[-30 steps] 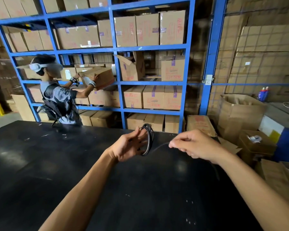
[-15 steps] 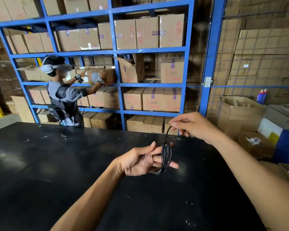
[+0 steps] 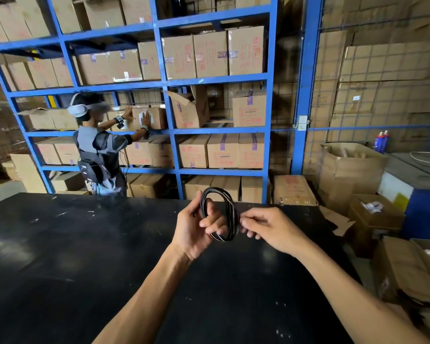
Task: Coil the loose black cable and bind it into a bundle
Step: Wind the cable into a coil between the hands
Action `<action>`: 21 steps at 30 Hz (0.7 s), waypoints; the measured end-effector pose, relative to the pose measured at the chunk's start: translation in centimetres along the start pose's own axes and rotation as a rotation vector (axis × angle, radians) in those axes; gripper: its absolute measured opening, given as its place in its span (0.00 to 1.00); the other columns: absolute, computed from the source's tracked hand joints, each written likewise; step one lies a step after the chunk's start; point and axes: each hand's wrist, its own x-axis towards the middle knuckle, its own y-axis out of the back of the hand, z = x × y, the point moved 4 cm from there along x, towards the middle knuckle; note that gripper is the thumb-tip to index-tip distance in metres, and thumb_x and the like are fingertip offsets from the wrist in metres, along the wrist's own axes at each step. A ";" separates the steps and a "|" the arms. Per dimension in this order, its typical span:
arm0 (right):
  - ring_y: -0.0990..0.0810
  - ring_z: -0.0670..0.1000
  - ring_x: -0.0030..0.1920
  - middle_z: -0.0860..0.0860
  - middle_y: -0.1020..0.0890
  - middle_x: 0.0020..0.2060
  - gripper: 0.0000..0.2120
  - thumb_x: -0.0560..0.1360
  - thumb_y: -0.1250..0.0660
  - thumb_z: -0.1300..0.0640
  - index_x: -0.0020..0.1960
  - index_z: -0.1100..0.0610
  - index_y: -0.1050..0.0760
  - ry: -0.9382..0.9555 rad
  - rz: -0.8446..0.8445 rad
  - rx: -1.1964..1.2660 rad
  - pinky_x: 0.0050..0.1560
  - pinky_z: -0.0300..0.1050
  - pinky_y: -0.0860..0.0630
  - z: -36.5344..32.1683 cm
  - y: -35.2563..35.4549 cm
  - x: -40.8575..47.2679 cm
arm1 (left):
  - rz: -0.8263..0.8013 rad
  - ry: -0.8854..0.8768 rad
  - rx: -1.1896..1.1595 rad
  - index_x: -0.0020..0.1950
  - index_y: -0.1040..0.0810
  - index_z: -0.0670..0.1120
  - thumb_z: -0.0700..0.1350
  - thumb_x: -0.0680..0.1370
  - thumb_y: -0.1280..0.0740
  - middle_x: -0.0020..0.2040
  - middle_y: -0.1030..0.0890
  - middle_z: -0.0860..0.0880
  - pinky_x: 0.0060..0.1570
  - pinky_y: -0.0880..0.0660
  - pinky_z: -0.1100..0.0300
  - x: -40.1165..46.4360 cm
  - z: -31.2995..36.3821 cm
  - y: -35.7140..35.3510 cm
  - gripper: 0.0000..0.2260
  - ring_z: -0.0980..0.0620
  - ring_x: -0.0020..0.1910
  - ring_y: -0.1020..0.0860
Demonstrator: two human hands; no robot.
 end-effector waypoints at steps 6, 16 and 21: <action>0.14 0.47 0.42 0.51 0.11 0.42 0.06 0.76 0.27 0.63 0.48 0.53 0.14 -0.070 0.091 0.293 0.42 0.38 0.19 1.0 1.3 -0.6 | 0.126 -0.061 -0.007 0.29 0.34 0.45 0.49 0.81 0.43 0.23 0.45 0.52 0.19 0.43 0.61 0.2 -1.0 1.4 0.20 0.54 0.21 0.46; 0.15 0.40 0.53 0.41 0.13 0.51 0.12 0.79 0.30 0.59 0.59 0.46 0.16 0.028 0.193 0.073 0.56 0.38 0.19 1.2 0.3 -1.2 | 0.332 -0.201 -0.123 0.26 0.39 0.49 0.44 0.73 0.41 0.19 0.43 0.53 0.17 0.49 0.63 1.7 -2.1 1.2 0.16 0.54 0.22 0.51; 0.19 0.32 0.55 0.31 0.16 0.51 0.16 0.78 0.30 0.53 0.65 0.44 0.21 0.071 0.090 -0.192 0.50 0.25 0.24 1.7 0.8 -1.6 | 0.376 -0.179 -0.087 0.27 0.39 0.49 0.45 0.76 0.43 0.19 0.43 0.53 0.17 0.48 0.62 1.8 -2.3 2.1 0.17 0.54 0.22 0.51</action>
